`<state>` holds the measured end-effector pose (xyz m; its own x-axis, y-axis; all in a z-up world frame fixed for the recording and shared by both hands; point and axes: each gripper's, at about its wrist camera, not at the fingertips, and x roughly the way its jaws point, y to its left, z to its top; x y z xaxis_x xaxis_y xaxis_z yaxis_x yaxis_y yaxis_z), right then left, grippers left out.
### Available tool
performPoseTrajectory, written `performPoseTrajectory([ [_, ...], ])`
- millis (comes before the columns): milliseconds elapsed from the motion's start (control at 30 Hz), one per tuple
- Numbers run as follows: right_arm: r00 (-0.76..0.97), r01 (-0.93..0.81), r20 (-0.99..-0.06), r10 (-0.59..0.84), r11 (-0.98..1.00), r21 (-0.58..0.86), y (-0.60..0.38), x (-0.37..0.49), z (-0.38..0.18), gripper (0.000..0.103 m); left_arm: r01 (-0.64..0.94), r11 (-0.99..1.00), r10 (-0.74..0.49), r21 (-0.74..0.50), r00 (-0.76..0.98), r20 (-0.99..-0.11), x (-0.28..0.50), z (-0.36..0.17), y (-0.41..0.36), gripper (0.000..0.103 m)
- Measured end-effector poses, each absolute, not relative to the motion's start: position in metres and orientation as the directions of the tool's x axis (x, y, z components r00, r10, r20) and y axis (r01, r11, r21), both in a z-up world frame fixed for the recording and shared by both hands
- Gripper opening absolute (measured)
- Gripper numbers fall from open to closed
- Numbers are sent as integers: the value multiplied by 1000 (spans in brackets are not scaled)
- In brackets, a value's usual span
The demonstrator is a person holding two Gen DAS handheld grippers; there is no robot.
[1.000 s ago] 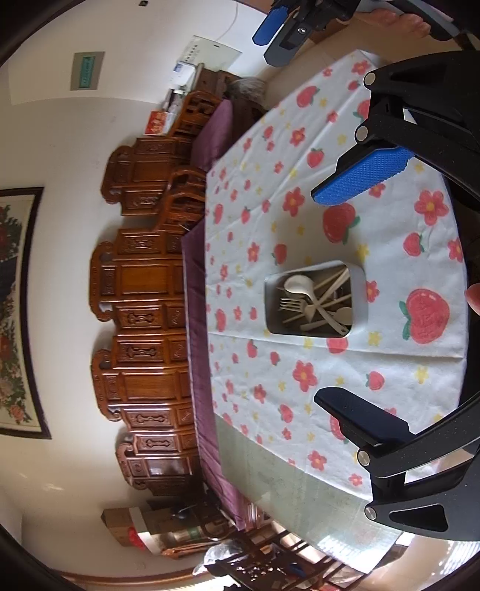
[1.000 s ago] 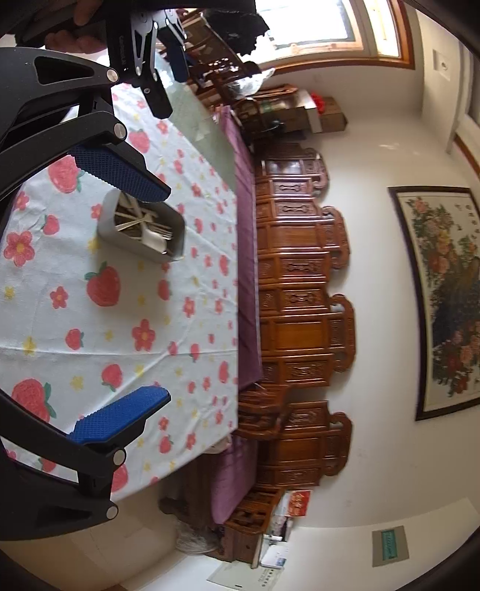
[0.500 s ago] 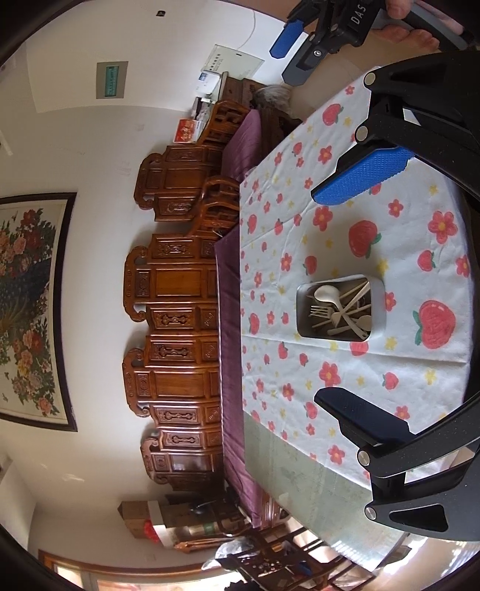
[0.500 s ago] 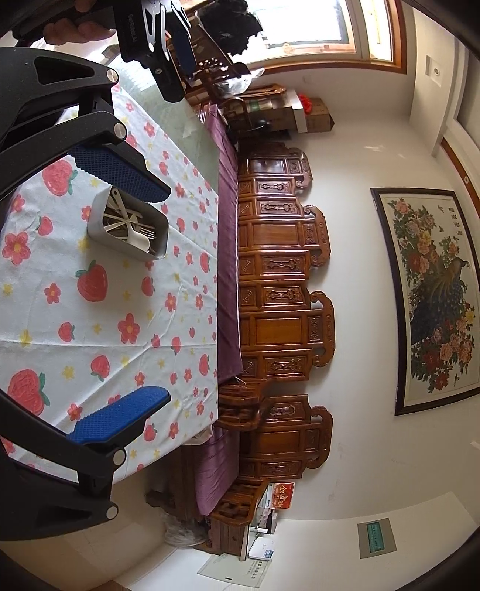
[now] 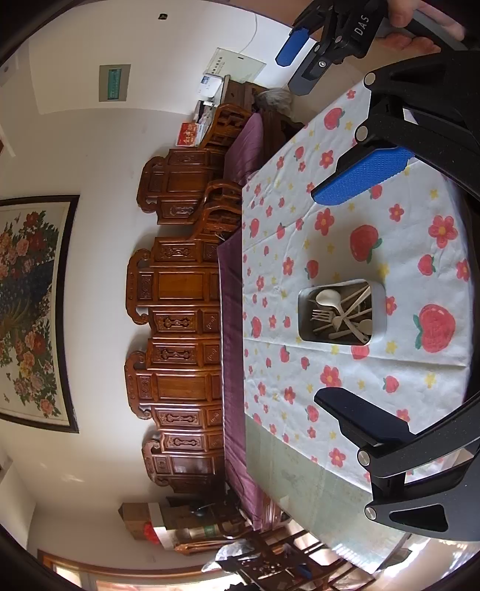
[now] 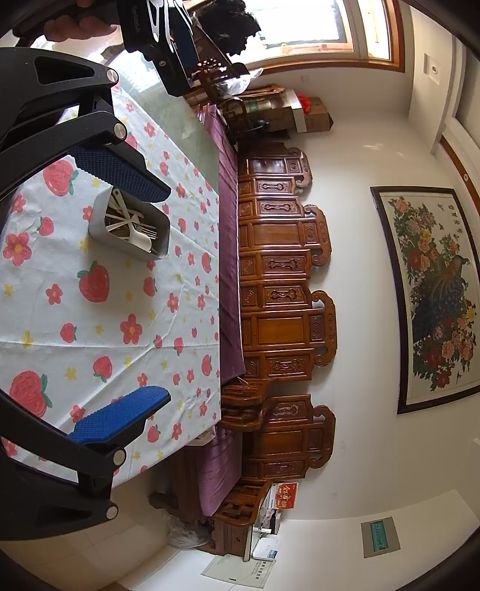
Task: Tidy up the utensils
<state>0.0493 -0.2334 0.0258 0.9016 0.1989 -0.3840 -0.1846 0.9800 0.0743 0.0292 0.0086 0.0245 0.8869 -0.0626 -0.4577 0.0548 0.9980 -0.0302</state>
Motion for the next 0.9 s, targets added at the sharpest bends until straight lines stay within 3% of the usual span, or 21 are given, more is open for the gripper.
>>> performPoseTrajectory([
  [900,901,-183,-386,198,980,77,-234,51,25,100,62,998,-66,-23,891,-449,25,31,5,95],
])
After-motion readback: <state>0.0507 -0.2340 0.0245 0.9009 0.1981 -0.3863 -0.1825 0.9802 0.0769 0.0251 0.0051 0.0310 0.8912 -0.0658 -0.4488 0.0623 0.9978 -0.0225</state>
